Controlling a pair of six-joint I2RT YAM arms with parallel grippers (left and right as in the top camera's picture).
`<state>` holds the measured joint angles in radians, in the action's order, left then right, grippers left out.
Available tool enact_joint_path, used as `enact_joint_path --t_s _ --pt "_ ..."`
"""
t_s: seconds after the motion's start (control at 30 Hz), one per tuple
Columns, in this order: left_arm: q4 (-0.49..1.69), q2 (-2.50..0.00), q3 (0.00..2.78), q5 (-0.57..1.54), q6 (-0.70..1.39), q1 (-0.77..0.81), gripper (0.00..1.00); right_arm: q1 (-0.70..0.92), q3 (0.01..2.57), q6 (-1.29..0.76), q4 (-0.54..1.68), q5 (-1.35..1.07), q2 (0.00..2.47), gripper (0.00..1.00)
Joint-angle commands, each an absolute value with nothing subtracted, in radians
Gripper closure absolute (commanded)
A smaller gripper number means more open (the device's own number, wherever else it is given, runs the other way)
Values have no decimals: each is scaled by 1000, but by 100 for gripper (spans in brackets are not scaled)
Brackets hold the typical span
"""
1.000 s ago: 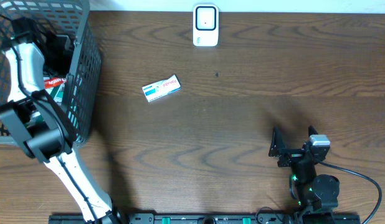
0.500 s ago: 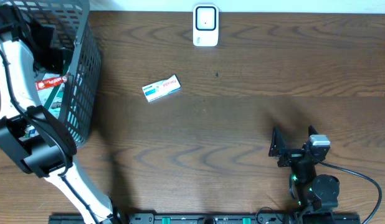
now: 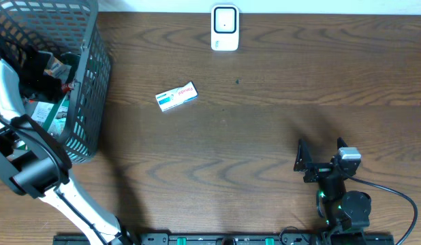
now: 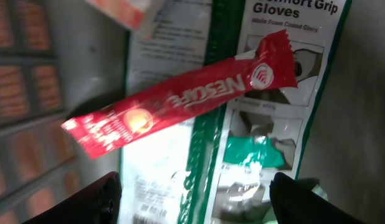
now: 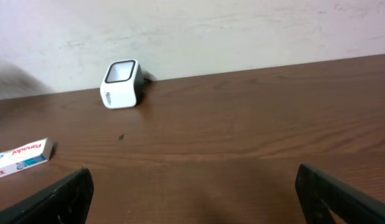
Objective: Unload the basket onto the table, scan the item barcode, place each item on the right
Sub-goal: 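Grasp the red Nescafe sachet in the basket with the left gripper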
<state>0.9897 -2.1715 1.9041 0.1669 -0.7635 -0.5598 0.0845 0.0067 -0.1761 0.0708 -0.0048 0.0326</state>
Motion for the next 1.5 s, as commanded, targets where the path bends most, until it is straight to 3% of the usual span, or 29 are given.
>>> enact_joint_path --t_s 0.0,0.7,1.23,1.37,1.47 --pt "988 -2240 1902 209 -817 -559 23 80 6 -186 75 -9 31 1" --pt "782 -2299 1902 282 -812 -544 20 80 6 -186 75 -9 31 1" --pt "738 -2328 1902 368 -957 -544 17 80 6 -186 75 -9 31 1" --pt "738 -2357 1902 367 -957 -544 21 80 6 -186 75 -9 31 1" --pt "738 -2382 1902 367 -957 -544 35 80 6 -186 75 -9 31 1"
